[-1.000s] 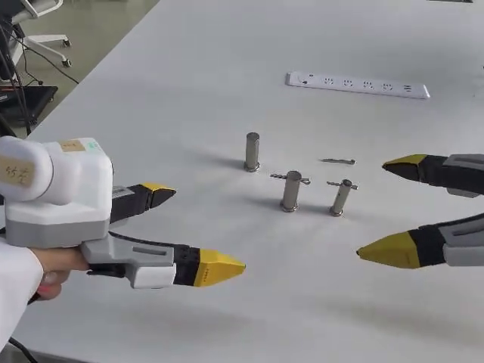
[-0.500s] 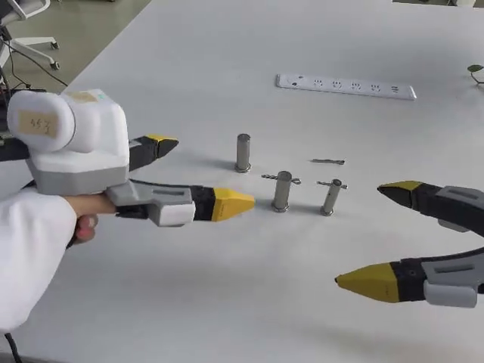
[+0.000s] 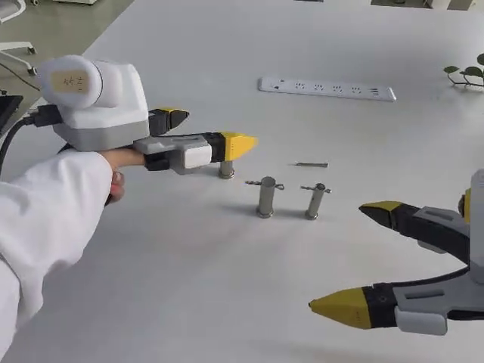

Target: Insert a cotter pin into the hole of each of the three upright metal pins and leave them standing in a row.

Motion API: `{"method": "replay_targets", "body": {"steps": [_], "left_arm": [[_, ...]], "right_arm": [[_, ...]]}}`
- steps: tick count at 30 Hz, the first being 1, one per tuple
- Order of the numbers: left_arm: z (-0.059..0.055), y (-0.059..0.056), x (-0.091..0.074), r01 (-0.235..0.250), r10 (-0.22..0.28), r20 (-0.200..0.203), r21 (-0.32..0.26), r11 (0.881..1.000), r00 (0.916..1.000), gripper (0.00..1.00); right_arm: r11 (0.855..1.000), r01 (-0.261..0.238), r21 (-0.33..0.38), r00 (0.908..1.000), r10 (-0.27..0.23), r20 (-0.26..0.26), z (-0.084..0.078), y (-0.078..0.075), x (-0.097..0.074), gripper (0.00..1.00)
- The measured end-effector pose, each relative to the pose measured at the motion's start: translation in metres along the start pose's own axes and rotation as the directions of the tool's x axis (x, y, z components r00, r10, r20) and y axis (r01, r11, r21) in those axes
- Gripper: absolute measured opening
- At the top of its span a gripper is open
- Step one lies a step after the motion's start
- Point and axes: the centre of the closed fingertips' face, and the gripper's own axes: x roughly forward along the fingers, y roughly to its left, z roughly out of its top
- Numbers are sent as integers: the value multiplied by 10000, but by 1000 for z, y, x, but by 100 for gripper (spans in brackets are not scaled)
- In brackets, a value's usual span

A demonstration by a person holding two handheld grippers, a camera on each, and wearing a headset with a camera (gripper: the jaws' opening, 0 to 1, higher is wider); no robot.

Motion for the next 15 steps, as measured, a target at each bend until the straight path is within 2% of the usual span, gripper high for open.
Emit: {"method": "replay_targets", "body": {"steps": [3,6,9,14,15], "left_arm": [[-2,5,7,-72,72,-89,42,10000,9999,72],[-10,8,16,-75,81,-344,169,9998,9994,65],[-21,11,23,-71,113,-823,513,9987,9965,62],[-37,15,33,-100,142,-1387,311,9995,9902,54],[-40,14,34,-1,47,-1517,304,9995,9884,49]], "right_arm": [[10000,39,74,10000,-38,-64,-2,1,-1,98],[9997,80,235,10000,-79,-34,-4,3,-3,98],[9994,118,310,9999,-119,4,-4,5,-4,98],[9988,188,454,9998,-188,-1,-5,7,-5,98],[9986,213,489,9998,-213,-10,-5,6,-5,98]]}}
